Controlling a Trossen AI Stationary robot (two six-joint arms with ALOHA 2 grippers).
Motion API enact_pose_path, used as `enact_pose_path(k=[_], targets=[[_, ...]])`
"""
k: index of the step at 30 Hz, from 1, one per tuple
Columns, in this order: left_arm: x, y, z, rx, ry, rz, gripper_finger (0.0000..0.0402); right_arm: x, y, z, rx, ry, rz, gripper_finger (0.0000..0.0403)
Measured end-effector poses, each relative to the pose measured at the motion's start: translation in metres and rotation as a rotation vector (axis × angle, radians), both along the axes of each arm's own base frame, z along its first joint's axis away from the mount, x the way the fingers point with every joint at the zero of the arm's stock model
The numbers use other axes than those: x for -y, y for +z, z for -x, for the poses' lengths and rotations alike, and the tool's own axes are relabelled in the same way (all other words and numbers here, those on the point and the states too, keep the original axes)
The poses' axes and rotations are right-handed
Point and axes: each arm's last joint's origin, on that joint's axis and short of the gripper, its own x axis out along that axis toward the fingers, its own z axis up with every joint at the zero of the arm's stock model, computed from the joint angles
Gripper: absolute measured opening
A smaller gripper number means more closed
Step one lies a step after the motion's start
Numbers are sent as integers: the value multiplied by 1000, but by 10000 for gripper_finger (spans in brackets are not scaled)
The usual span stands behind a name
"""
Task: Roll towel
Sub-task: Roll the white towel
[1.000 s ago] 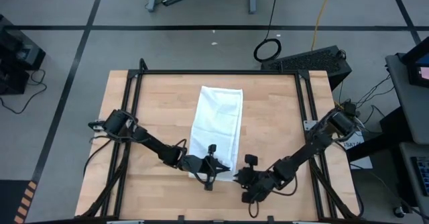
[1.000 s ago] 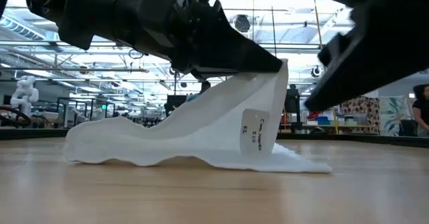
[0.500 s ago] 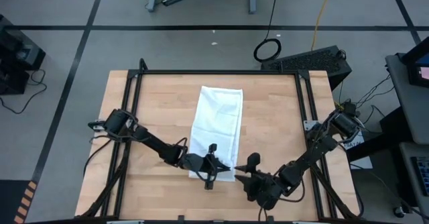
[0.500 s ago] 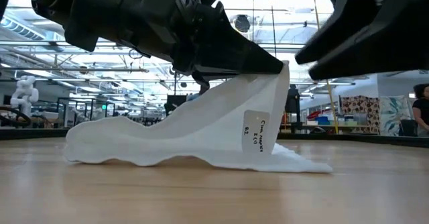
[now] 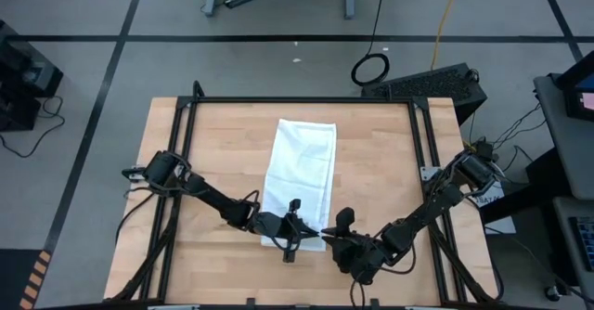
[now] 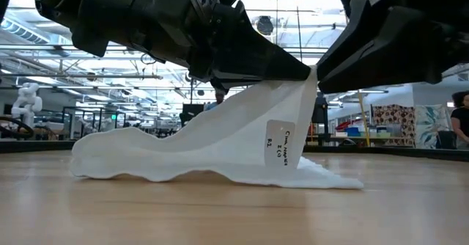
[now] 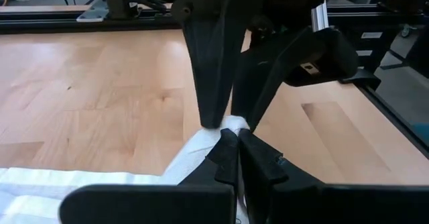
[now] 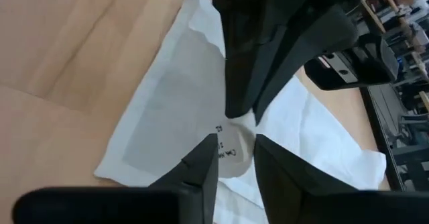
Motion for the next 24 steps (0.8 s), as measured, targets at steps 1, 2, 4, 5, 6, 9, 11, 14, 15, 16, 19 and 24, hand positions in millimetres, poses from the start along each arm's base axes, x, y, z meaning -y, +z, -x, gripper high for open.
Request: enact_pose_path(k=[1,2,4,5,6,9,11,14,15,16,19,24], targets=[[0,0,0,1,0,0,8,1,0,-1,1,-4,-2,83],[0,0,0,1,0,0,8,2,0,-1,2,-9,-3,79],[0,0,0,1,0,0,8,3,0,-3,7,-14,-6,73],[0,0,0,1,0,1,8,3,1,-3,10,-16,-9,70],[0,0,0,1,0,1,8,3,1,-4,13,-16,-12,69],[0,0,0,1,0,1,8,2,2,-5,27,-13,-20,61],[0,1,0,2,0,1,8,2,2,-5,32,-13,-24,50],[0,1,0,2,4,1,12,2,2,-5,33,-15,-27,23],[0,0,0,1,12,1,18,2,2,-5,32,-14,-28,12],[0,0,0,1,16,1,27,2,2,-5,27,-8,-33,7],[5,1,3,-5,6,-11,72,1,2,-4,25,-5,-42,7],[16,10,16,-96,27,10,169,-3,0,0,-1,19,-29,2]])
